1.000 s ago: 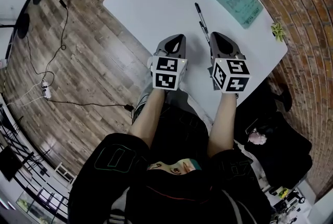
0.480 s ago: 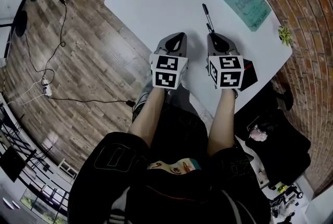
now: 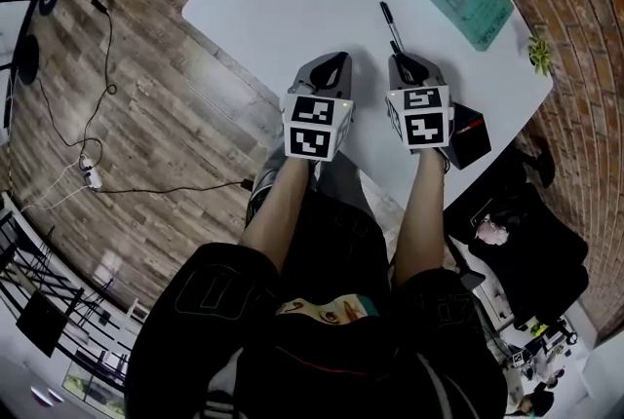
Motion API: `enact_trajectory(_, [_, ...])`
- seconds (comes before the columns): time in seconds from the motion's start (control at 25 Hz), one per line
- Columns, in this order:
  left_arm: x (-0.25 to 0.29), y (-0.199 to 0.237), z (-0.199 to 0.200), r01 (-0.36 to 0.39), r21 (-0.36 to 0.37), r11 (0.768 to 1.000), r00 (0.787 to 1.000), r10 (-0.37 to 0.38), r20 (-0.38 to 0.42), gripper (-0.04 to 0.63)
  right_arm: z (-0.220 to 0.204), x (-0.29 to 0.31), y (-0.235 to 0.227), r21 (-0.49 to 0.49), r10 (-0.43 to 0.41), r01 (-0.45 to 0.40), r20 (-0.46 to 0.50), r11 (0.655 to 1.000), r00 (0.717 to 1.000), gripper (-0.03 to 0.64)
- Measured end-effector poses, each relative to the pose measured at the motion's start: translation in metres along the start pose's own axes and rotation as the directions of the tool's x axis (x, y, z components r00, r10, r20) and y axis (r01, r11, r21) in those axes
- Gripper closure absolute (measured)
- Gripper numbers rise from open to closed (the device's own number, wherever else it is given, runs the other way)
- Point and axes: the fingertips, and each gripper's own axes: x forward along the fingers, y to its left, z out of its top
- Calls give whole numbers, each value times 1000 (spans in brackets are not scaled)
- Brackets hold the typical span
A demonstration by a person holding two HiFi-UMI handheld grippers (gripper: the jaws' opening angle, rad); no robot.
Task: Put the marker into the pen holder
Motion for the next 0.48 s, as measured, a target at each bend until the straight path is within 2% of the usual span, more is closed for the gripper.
enact_trajectory(0.28, [15, 3, 1, 44, -1, 999, 999, -44, -20, 587, -6, 18, -1, -52, -9, 5, -81, 999, 997, 572])
enact_trajectory(0.48, [21, 6, -2, 66, 1, 998, 997, -66, -41, 586, -7, 23, -4, -76, -24, 16, -102, 997, 994, 565])
